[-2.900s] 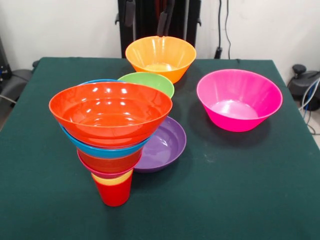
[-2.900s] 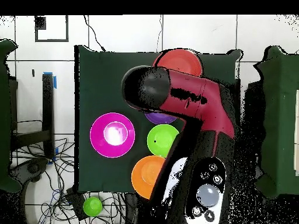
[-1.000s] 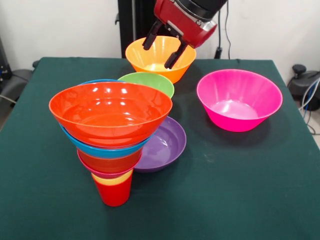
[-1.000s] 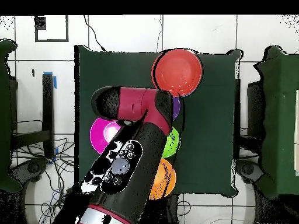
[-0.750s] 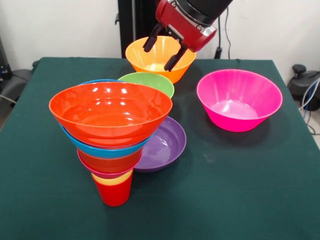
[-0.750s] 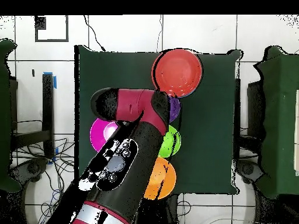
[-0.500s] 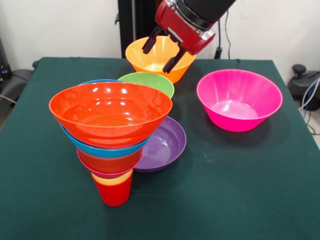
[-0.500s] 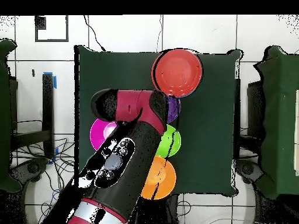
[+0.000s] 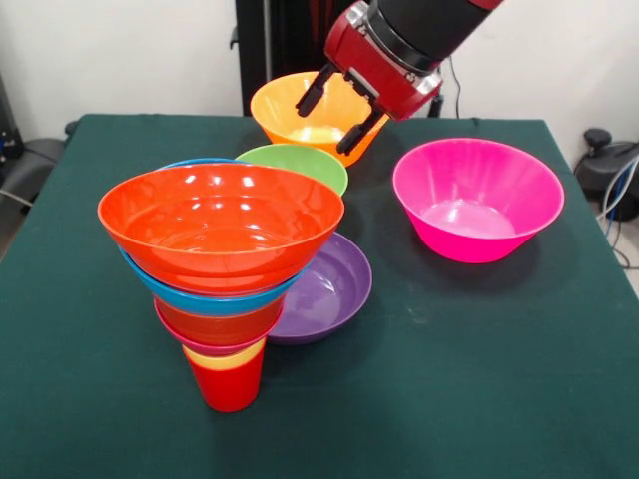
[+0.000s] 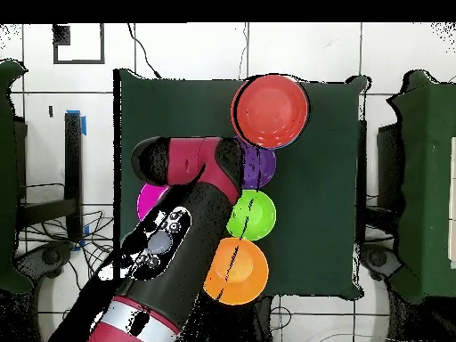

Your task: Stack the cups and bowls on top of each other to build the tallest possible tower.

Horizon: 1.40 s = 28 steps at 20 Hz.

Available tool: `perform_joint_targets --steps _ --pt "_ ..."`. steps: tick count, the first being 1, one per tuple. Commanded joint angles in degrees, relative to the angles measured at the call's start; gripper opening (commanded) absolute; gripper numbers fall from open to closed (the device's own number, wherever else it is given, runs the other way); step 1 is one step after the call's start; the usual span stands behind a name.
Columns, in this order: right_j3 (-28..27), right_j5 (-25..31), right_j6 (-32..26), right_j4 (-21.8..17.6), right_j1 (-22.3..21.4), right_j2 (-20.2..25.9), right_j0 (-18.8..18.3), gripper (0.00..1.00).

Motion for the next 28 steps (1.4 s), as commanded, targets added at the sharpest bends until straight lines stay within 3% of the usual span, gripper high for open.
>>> perform_joint_targets --steps 1,12,28 --pt "-2.0 -3.9 16.3 3.0 3.4 3.5 1.3 1.00" --pt "-0.9 -6.3 18.7 5.1 4.5 3.9 1.9 1.00" --pt "-2.7 -5.6 21.6 7.3 6.3 3.0 3.2 1.00"
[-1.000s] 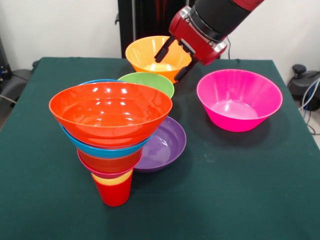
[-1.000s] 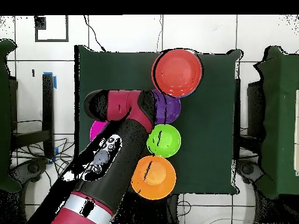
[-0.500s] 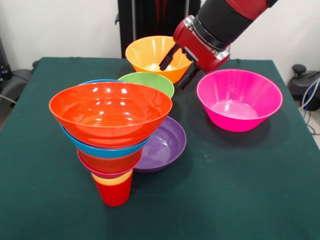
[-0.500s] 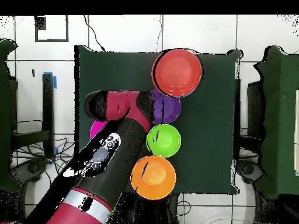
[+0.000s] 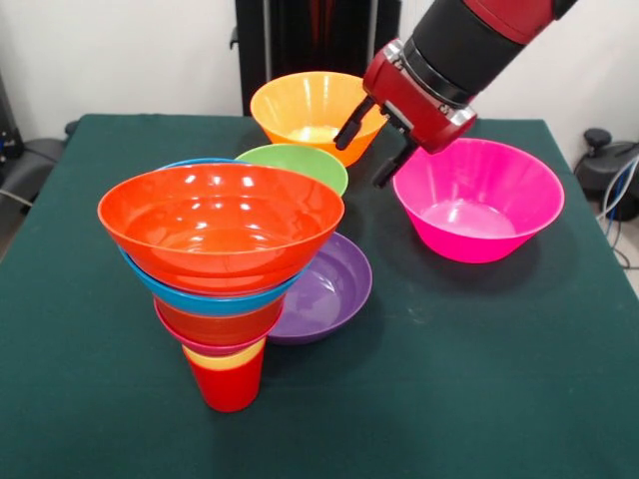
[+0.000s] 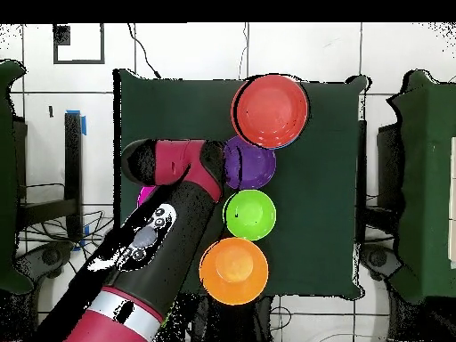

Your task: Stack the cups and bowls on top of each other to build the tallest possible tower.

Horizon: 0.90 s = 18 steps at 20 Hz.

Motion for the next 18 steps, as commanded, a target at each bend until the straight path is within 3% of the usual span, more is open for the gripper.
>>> perform_joint_targets --steps 1,18 --pt "-2.7 -1.9 14.1 2.4 3.1 3.5 0.7 1.00" --pt "-1.0 -10.7 14.8 4.5 7.2 4.5 1.6 1.00"
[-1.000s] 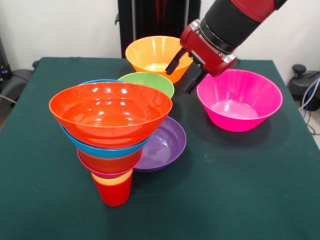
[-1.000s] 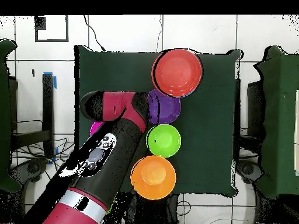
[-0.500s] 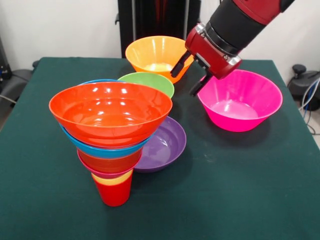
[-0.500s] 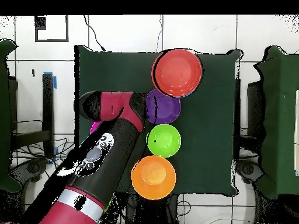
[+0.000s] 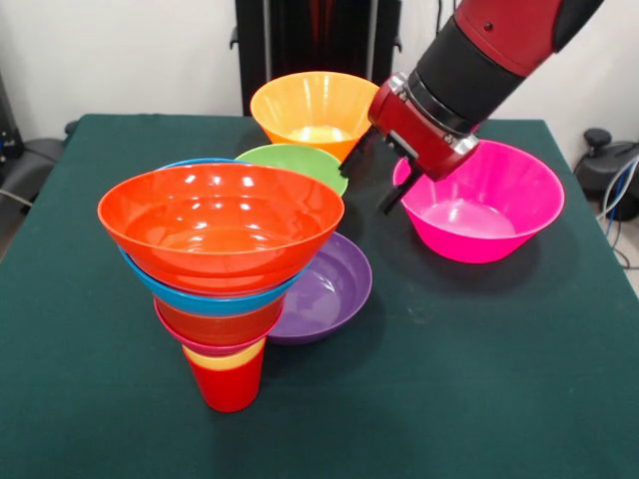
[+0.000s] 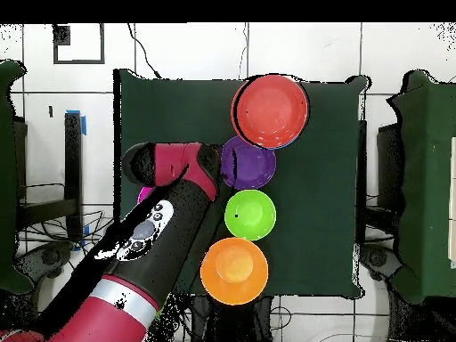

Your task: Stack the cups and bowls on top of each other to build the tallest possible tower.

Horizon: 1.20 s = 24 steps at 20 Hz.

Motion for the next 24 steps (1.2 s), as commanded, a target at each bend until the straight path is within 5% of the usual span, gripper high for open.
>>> perform_joint_targets --steps 1,24 --pt "-0.7 -6.3 15.0 2.7 3.9 4.8 1.0 1.00" --pt "-2.6 -5.9 15.8 9.9 7.5 1.8 3.0 1.00"
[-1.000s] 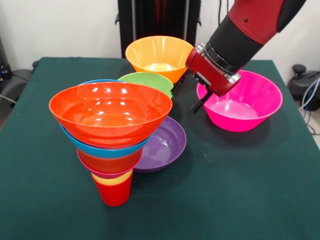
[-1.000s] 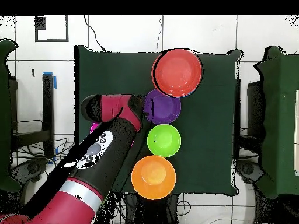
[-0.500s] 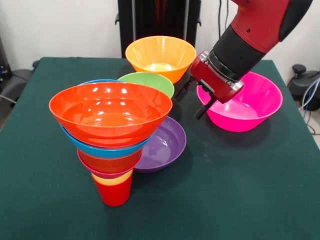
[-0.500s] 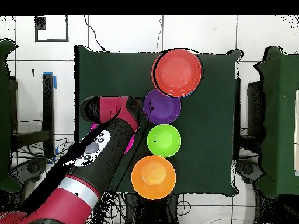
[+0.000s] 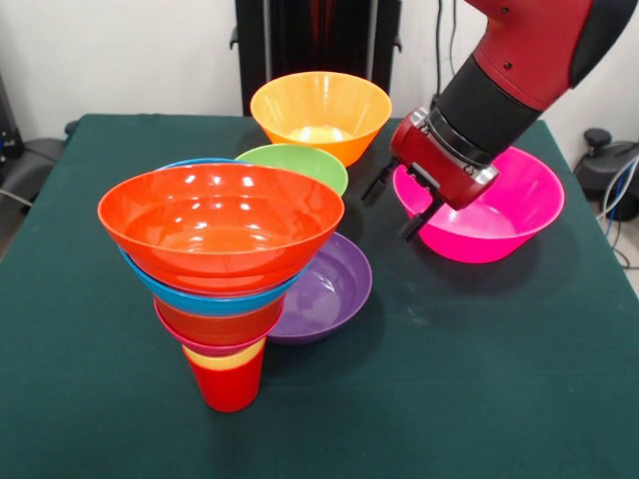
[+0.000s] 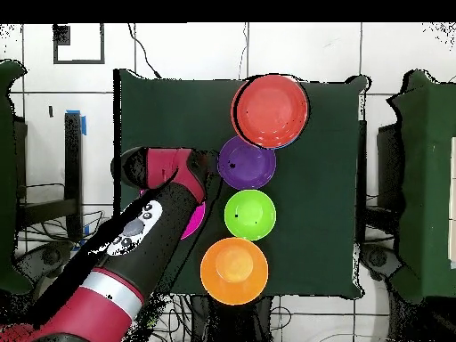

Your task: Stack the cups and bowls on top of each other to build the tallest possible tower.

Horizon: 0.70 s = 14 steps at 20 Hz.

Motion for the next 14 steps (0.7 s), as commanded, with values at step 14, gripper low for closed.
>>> perform_joint_targets --steps 14 --pt "-2.0 -2.5 16.0 6.6 5.1 2.5 1.3 1.00"
